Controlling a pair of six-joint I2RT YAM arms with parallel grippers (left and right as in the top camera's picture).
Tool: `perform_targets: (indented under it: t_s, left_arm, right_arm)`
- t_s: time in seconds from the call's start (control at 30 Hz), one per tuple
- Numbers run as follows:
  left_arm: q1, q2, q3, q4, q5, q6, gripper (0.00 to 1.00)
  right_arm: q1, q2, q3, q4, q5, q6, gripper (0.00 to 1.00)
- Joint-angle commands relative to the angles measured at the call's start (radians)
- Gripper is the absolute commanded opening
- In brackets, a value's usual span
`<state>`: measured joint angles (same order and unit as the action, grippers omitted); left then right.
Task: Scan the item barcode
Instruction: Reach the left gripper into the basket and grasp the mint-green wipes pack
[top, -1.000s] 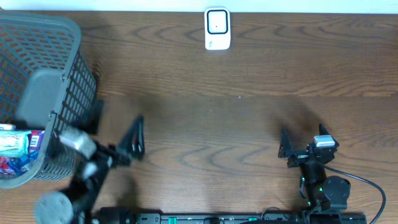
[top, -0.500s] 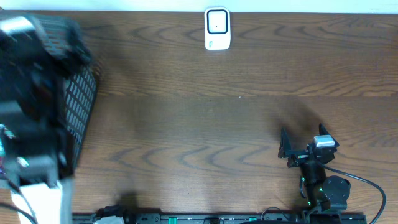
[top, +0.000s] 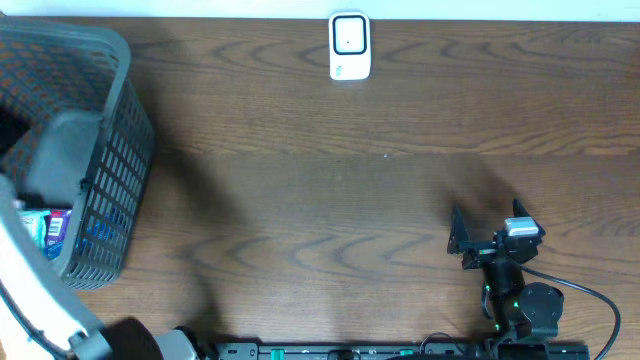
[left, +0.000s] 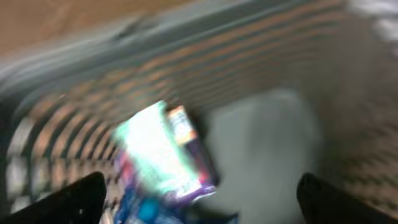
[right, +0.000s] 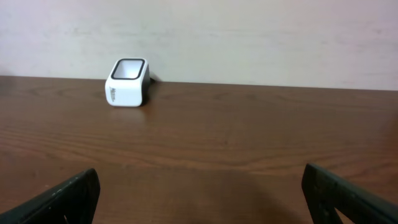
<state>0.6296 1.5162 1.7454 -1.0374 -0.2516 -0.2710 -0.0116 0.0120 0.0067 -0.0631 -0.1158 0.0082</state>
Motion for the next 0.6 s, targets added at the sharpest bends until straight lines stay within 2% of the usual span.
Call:
perform_targets:
  t_s: [0.0, 0.07, 0.1, 0.13, 0.27, 0.47, 0.57]
  left_arm:
    - [0.116, 0.055, 0.012, -0.067, -0.008, -0.308, 0.98]
    - [0.149, 0.085, 0.006, -0.108, 0.037, -0.301, 0.98]
    - [0.158, 0.098, 0.002, -0.117, 0.050, -0.303, 0.97]
    - [0.161, 0.113, -0.007, -0.126, 0.057, -0.303, 0.91]
    - [0.151, 0.153, -0.045, -0.125, 0.051, -0.303, 0.89]
    - [0.120, 0.226, -0.109, -0.121, -0.126, -0.349, 0.90]
    - [0.117, 0.254, -0.137, -0.096, -0.128, -0.355, 0.89]
  right_arm:
    - [0.001, -0.005, 0.000, -0.004, -0.006, 0.013, 0.99]
    - [0.001, -0.005, 0.000, -0.004, -0.006, 0.013, 0.99]
    - [0.001, -0.005, 0.000, -0.004, -0.006, 0.013, 0.99]
    - [0.001, -0.005, 0.000, -0.004, -0.006, 0.013, 0.99]
    - [0.001, -0.005, 0.000, -0.004, -0.006, 0.013, 0.99]
    - [0.001, -0.005, 0.000, -0.004, -0.006, 0.013, 0.99]
    - [0.001, -0.005, 0.000, -0.004, -0.006, 0.013, 0.99]
